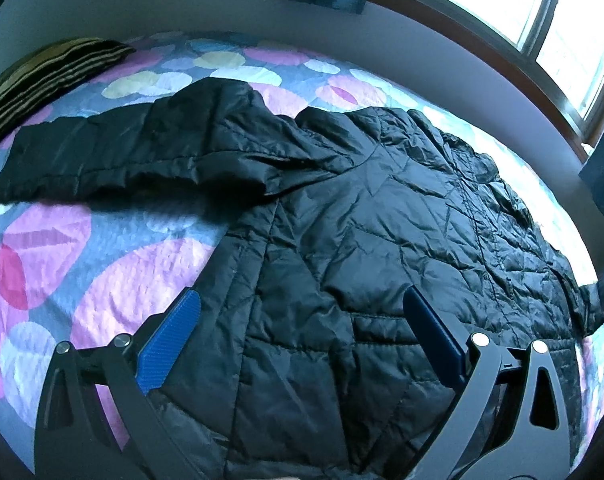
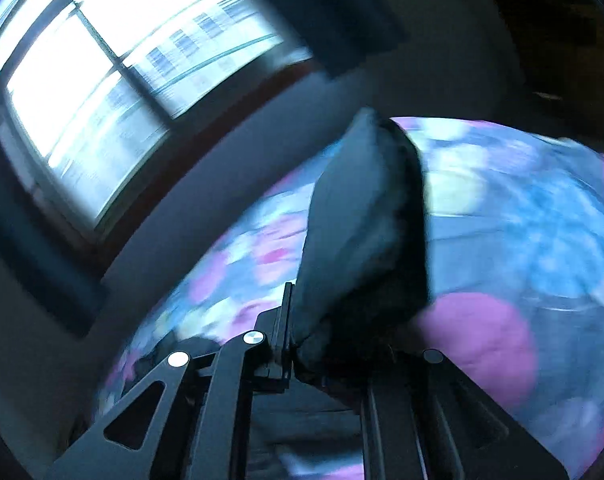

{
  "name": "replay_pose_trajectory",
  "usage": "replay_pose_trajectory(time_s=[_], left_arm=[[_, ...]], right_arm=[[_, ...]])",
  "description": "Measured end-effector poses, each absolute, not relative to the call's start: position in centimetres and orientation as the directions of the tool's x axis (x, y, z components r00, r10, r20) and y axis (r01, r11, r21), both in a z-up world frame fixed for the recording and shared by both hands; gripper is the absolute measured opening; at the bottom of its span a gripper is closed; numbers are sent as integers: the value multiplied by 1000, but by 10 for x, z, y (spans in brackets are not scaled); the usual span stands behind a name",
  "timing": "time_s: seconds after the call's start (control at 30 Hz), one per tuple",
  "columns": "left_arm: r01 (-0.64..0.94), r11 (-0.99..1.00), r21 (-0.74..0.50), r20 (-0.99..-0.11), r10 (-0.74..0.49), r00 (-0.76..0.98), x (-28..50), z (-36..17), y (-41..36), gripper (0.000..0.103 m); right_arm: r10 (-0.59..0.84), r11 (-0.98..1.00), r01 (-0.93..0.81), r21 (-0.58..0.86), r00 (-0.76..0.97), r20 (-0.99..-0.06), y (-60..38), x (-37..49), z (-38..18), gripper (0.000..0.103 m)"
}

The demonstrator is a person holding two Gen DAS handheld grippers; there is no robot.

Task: Fold large clothes

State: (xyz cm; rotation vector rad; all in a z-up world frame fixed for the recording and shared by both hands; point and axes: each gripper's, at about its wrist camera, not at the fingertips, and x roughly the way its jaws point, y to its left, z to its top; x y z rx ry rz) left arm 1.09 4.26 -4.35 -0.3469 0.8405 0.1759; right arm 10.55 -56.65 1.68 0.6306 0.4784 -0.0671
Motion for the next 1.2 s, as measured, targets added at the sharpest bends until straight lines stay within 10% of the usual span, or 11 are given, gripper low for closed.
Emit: replay_pose_trajectory(time_s=[0.6,1.2], left_arm=[[-245,940,-239,-733,-9,680,9,-36,37,101],[-242,939,-246,-741,-21,672,11,-41,36,101]], right_arm=[[433,895,-258,365,705,-562,-274,177,-6,9],[435,860,-457,228,420,-797,-187,181,-84,13]])
